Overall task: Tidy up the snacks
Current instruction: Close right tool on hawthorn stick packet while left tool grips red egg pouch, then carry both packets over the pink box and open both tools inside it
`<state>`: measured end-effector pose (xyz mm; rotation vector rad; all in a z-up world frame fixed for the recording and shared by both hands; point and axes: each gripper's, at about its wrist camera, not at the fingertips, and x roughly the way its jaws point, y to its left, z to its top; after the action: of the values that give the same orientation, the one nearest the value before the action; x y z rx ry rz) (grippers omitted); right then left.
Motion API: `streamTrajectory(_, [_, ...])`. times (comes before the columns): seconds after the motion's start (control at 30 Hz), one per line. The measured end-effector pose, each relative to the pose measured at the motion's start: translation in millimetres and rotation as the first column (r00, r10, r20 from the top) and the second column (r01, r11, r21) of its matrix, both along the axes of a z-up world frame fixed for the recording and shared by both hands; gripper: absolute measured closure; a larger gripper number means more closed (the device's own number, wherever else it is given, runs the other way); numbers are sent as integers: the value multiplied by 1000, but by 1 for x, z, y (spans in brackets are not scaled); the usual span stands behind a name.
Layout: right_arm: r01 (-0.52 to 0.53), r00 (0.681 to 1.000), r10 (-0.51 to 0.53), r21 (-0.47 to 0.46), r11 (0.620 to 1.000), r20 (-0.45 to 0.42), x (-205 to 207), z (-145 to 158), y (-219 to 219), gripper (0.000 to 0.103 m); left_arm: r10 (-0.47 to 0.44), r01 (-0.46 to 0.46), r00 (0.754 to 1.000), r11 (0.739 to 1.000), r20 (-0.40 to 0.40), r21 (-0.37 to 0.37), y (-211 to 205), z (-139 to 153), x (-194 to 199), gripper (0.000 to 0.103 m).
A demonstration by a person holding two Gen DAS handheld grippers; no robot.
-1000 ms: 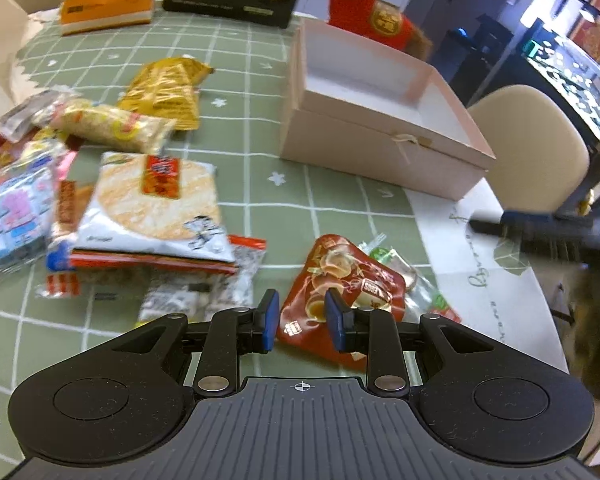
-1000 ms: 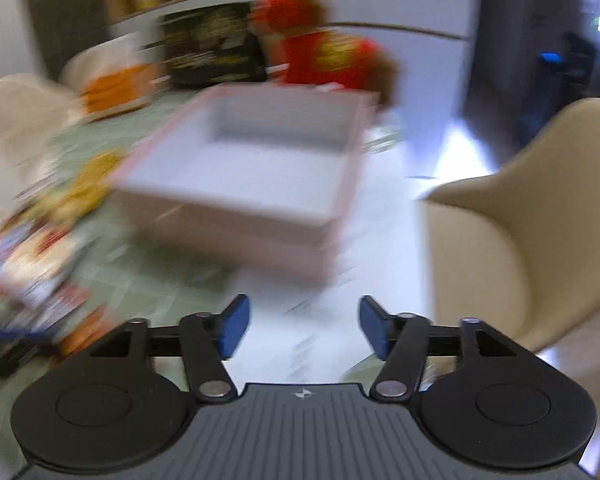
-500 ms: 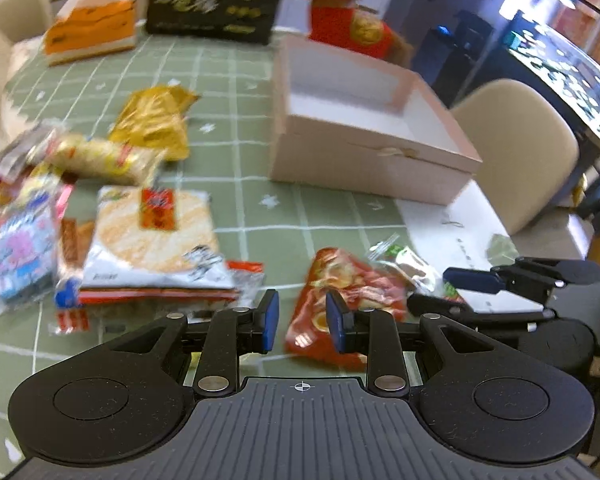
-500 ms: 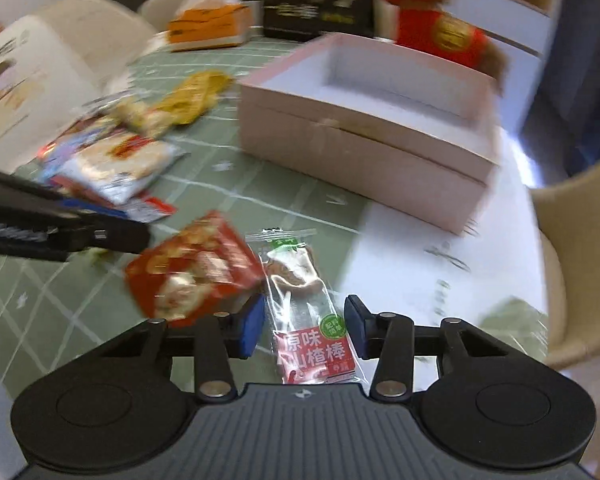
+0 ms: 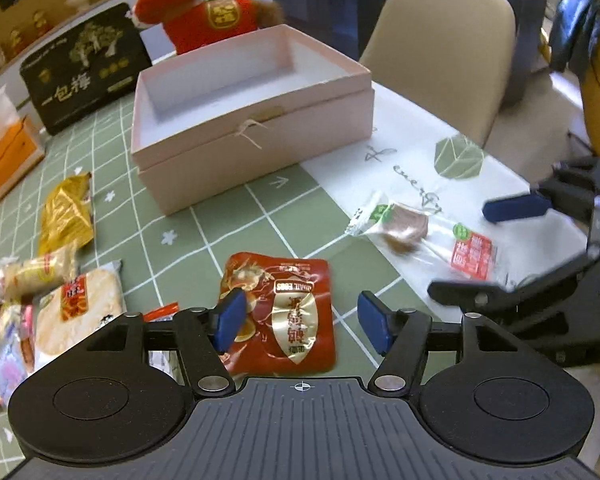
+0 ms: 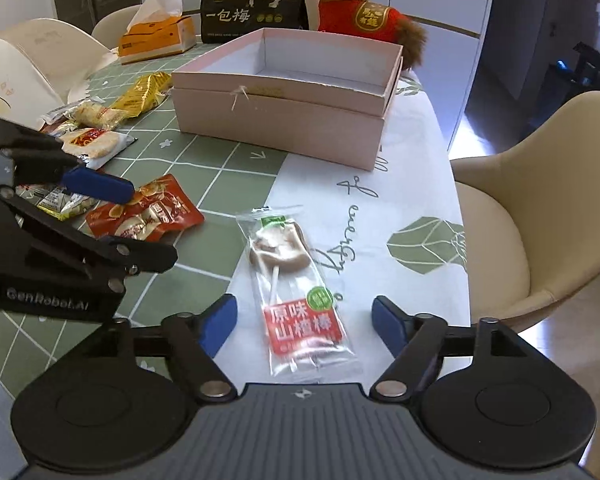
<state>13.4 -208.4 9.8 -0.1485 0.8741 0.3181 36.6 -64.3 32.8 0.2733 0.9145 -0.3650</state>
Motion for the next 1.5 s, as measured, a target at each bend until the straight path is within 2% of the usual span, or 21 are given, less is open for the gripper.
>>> streamTrajectory(0.07, [-2,1000,2,-4,1000,8,-3,0,0,21,55,-55,998,996,-9,-64,14,5,4,42])
streamTrajectory(0.17, [2,1000,-2,-3,1000,20,-6,-1,0,20,101,-102,995,994,-24,-45,25,5,10,42])
streamTrajectory(0.2, [4,1000,-4,0,1000,25,-7,-2,0,19,101,-103,994,994,-44,-41,28,2,12,40])
streamTrajectory(0.27, [7,999,-8,3,1000,35,-9,-3,0,17,84,-90,993,993,-83,-82,32,1,16,39])
streamTrajectory(0.4, [1,999,0,-9,1000,49,-13,-3,4,14,50,-70,988,987,-144,-142,32,-9,25,29])
streamTrajectory(0.63, [-69,997,69,-24,997,22,-18,1,7,14,17,-26,995,996,-100,-86,17,-13,23,27])
streamTrajectory(0.83, [-86,995,85,10,996,50,-4,24,0,15,58,-66,996,990,-69,-122,29,-10,11,28])
streamTrajectory(0.93, [-107,994,106,30,994,23,17,25,5,26,88,-98,994,980,-65,-171,40,-4,-1,28])
streamTrajectory(1.03, [-122,991,123,38,992,-47,39,14,14,41,108,-119,992,972,-62,-205,48,5,-11,28])
streamTrajectory(1.13, [-109,992,110,23,994,-66,46,12,18,64,121,-129,991,965,-48,-230,54,14,-19,28])
streamTrajectory(1.17, [-113,991,114,29,993,-75,47,13,18,64,128,-134,991,961,-43,-242,56,17,-20,28])
streamTrajectory(1.27, [-94,993,98,59,994,-71,47,32,12,66,154,-154,988,944,-24,-292,65,32,-13,28])
streamTrajectory(1.33, [-88,994,95,113,990,-59,47,59,5,66,165,-153,986,931,7,-330,70,51,0,28])
streamTrajectory(1.4, [-88,996,91,179,980,-10,52,95,-4,66,157,-123,986,919,62,-373,76,77,20,27])
streamTrajectory(1.5, [-50,996,34,213,976,77,76,145,-10,66,134,-65,982,904,136,-423,80,112,62,27])
